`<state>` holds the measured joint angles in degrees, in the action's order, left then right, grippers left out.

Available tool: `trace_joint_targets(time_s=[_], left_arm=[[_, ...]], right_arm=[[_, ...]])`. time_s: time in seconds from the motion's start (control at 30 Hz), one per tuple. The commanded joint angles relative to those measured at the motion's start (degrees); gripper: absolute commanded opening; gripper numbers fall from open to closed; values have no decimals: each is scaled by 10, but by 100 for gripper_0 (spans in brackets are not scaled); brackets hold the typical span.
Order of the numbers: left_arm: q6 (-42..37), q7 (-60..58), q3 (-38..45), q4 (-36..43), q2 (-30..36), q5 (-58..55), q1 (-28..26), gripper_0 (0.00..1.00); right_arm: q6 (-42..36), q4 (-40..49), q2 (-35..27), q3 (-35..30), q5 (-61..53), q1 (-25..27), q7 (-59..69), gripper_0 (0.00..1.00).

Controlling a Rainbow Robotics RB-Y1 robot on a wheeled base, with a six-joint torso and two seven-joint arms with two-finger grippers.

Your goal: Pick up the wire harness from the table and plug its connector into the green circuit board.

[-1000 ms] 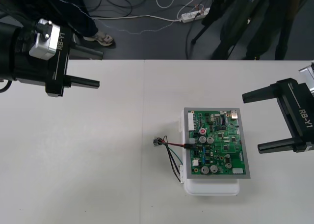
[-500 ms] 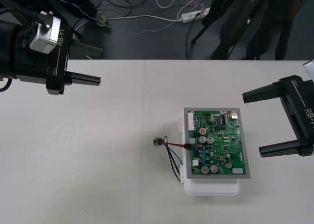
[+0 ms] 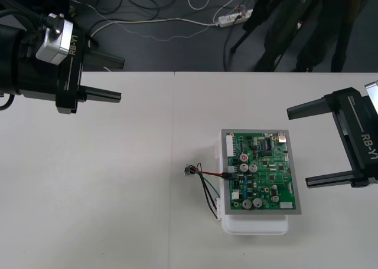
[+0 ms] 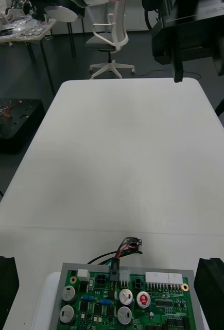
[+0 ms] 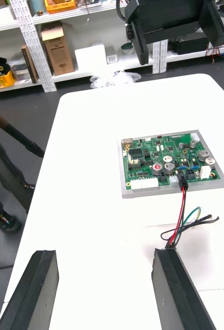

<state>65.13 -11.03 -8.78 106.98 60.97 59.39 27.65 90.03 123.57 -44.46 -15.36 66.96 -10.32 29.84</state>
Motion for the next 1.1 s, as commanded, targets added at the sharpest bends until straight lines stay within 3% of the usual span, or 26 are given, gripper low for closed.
trace_joint_targets(time_s=[0.03, 1.1], left_arm=[[-26, 16, 18, 14, 23, 3, 8, 54], [-26, 16, 18, 14, 23, 3, 8, 54]], right_arm=[[-2, 9, 10, -12, 5, -14, 0, 100], [-2, 9, 10, -12, 5, -14, 0, 100]])
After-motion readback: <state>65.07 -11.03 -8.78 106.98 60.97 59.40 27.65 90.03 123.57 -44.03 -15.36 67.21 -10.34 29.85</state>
